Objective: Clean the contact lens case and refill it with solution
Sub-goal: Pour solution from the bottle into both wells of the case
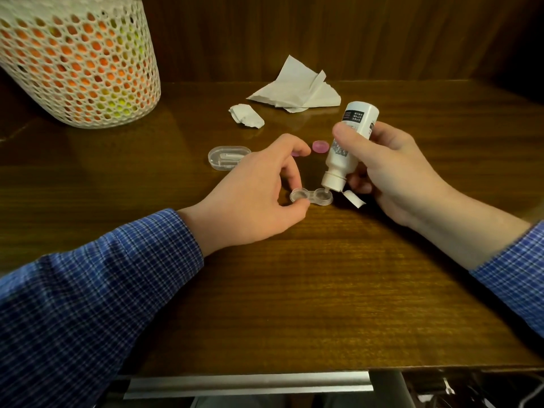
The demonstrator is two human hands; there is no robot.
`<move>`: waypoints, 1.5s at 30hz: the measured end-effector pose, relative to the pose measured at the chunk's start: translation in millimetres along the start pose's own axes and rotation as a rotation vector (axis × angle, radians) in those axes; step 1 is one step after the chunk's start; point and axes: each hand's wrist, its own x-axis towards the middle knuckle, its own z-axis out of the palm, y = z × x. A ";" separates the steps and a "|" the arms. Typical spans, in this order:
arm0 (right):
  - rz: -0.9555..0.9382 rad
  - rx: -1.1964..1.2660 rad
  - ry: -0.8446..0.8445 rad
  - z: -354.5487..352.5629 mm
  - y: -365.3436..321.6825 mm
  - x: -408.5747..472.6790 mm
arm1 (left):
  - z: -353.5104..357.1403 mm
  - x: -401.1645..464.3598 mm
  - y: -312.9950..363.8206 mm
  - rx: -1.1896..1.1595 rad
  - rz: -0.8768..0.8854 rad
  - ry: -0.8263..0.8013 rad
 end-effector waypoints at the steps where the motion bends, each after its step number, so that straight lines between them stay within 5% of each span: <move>1: 0.001 0.001 -0.003 -0.2 0.2 0.1 | 0.2 0.0 0.0 0.000 -0.001 0.002; 45: 0.039 0.122 -0.009 -3.1 -2.5 0.3 | 0.4 1.2 -6.1 -0.040 -0.056 -0.006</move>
